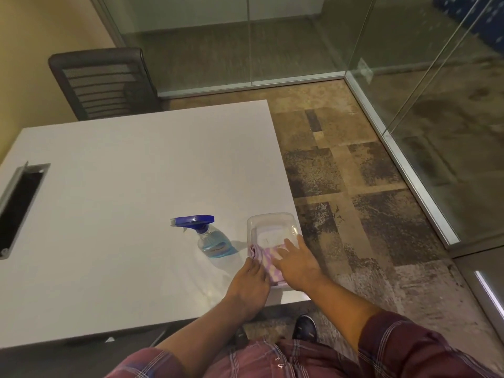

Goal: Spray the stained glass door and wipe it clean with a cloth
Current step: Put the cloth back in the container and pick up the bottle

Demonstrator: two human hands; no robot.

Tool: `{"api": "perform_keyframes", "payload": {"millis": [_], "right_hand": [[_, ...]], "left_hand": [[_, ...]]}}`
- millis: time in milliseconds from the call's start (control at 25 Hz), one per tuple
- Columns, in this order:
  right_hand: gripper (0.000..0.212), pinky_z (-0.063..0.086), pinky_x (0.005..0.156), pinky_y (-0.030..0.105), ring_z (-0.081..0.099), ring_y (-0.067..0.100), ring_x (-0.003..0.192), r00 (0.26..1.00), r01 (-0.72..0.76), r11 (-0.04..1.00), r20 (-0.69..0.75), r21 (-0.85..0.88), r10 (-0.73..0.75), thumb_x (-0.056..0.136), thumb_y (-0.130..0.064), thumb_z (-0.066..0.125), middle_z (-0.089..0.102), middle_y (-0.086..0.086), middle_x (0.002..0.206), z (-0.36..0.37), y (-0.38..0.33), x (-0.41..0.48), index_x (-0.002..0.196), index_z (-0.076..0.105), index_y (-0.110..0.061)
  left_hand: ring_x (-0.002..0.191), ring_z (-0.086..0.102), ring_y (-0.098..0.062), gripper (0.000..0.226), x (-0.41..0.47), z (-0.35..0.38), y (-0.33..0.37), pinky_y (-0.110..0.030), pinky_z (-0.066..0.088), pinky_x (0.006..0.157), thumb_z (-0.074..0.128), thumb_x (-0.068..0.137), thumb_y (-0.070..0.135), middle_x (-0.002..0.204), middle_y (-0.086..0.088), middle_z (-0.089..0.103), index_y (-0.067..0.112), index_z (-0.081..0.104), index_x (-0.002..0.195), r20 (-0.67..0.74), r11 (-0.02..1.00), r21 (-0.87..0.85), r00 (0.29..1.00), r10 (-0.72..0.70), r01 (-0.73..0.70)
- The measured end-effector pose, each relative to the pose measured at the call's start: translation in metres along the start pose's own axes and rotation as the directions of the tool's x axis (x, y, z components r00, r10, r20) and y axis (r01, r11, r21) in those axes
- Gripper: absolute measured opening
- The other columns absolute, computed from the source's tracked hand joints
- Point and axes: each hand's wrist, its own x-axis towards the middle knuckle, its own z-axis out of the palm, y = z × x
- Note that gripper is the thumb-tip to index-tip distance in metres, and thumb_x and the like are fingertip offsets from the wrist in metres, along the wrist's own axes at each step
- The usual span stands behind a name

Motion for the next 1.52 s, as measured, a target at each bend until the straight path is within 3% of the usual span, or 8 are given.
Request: {"api": "perform_keyframes", "payload": {"millis": [320, 520, 680, 800, 880, 1120, 1360, 1520], "right_hand": [[0.055, 0.012, 0.126, 0.062, 0.028, 0.031, 0.157, 0.985, -0.065, 0.95, -0.134, 0.304, 0.11, 0.102, -0.018, 0.063, 0.038, 0.006, 0.167, -0.005, 0.003, -0.004, 0.154, 0.047, -0.029], [0.046, 0.029, 0.116, 0.047, 0.048, 0.024, 0.143, 0.909, -0.086, 0.767, -0.265, 0.636, 0.322, 0.101, -0.027, 0.069, 0.052, -0.002, 0.156, -0.021, -0.009, 0.0, 0.146, 0.058, -0.029], [0.053, 0.029, 0.121, 0.04, 0.043, 0.021, 0.148, 0.907, 0.019, 0.604, -0.268, 0.797, 0.325, 0.103, -0.042, 0.064, 0.046, -0.005, 0.162, -0.069, -0.021, 0.012, 0.153, 0.049, -0.028], [0.068, 0.03, 0.124, 0.04, 0.039, 0.019, 0.151, 0.933, 0.083, 0.513, -0.248, 0.854, 0.26, 0.099, -0.044, 0.071, 0.041, -0.006, 0.166, -0.106, -0.037, 0.024, 0.158, 0.041, -0.03], [0.074, 0.031, 0.124, 0.04, 0.04, 0.02, 0.151, 0.946, 0.106, 0.513, -0.246, 0.852, 0.213, 0.097, -0.043, 0.074, 0.041, -0.004, 0.166, -0.121, -0.049, 0.033, 0.16, 0.037, -0.028], [0.065, 0.05, 0.109, 0.039, 0.059, 0.025, 0.128, 0.959, 0.051, 0.446, -0.168, 0.894, 0.228, 0.092, -0.039, 0.08, 0.064, -0.001, 0.142, -0.139, -0.068, 0.053, 0.148, 0.052, -0.024], [0.043, 0.055, 0.095, 0.032, 0.07, 0.023, 0.111, 0.965, 0.029, 0.379, -0.124, 0.925, 0.23, 0.096, -0.027, 0.077, 0.074, 0.003, 0.125, -0.151, -0.076, 0.053, 0.136, 0.065, -0.018], [0.041, 0.049, 0.094, 0.025, 0.066, 0.018, 0.114, 0.965, 0.107, 0.373, -0.187, 0.922, 0.184, 0.099, -0.023, 0.073, 0.071, -0.001, 0.128, -0.17, -0.068, 0.043, 0.139, 0.062, -0.018]], "left_hand": [[0.159, 0.034, -0.043, 0.059, -0.002, 0.012, 0.002, -0.054, 0.011, 0.136, 0.054, 0.112, 0.03, 0.17, -0.021, 0.04, 0.008, 0.036, 0.164, 0.054, 0.998, 0.062, 0.998, -0.018, 0.015], [0.149, 0.056, -0.027, 0.052, -0.037, 0.02, -0.02, -0.048, 0.038, 0.13, 0.058, 0.107, 0.049, 0.161, -0.001, 0.058, 0.025, 0.057, 0.153, -0.219, 0.946, -0.319, 0.967, -0.131, 0.056], [0.119, 0.066, -0.019, 0.067, -0.077, 0.03, -0.048, -0.043, 0.053, 0.111, 0.04, 0.1, 0.078, 0.131, 0.002, 0.073, 0.024, 0.073, 0.124, -0.157, 0.629, -0.724, 0.82, -0.55, 0.284], [0.111, 0.063, -0.018, 0.03, -0.083, 0.026, -0.071, -0.049, 0.056, 0.108, 0.075, 0.099, 0.034, 0.124, -0.005, 0.071, 0.015, 0.068, 0.121, -0.08, 0.353, -0.864, 0.593, -0.801, 0.359], [0.118, 0.063, -0.023, 0.041, -0.081, 0.02, -0.083, -0.047, 0.054, 0.113, 0.08, 0.096, 0.02, 0.133, -0.011, 0.067, 0.009, 0.063, 0.132, -0.037, 0.274, -0.888, 0.535, -0.844, 0.37], [0.147, 0.053, -0.03, 0.072, -0.063, 0.009, -0.109, -0.042, 0.042, 0.122, 0.079, 0.097, 0.024, 0.164, -0.011, 0.052, 0.012, 0.045, 0.16, 0.063, 0.219, -0.901, 0.612, -0.788, 0.375], [0.1, 0.07, -0.004, 0.032, -0.059, 0.015, -0.113, -0.05, 0.06, 0.104, 0.076, 0.099, 0.013, 0.121, 0.002, 0.076, 0.022, 0.065, 0.128, 0.012, 0.22, -0.929, 0.62, -0.785, 0.297], [0.102, 0.066, -0.001, 0.03, -0.065, 0.003, -0.112, -0.035, 0.057, 0.103, 0.076, 0.1, 0.02, 0.123, 0.008, 0.074, 0.026, 0.062, 0.125, -0.069, 0.259, -0.933, 0.584, -0.809, 0.25]]}}
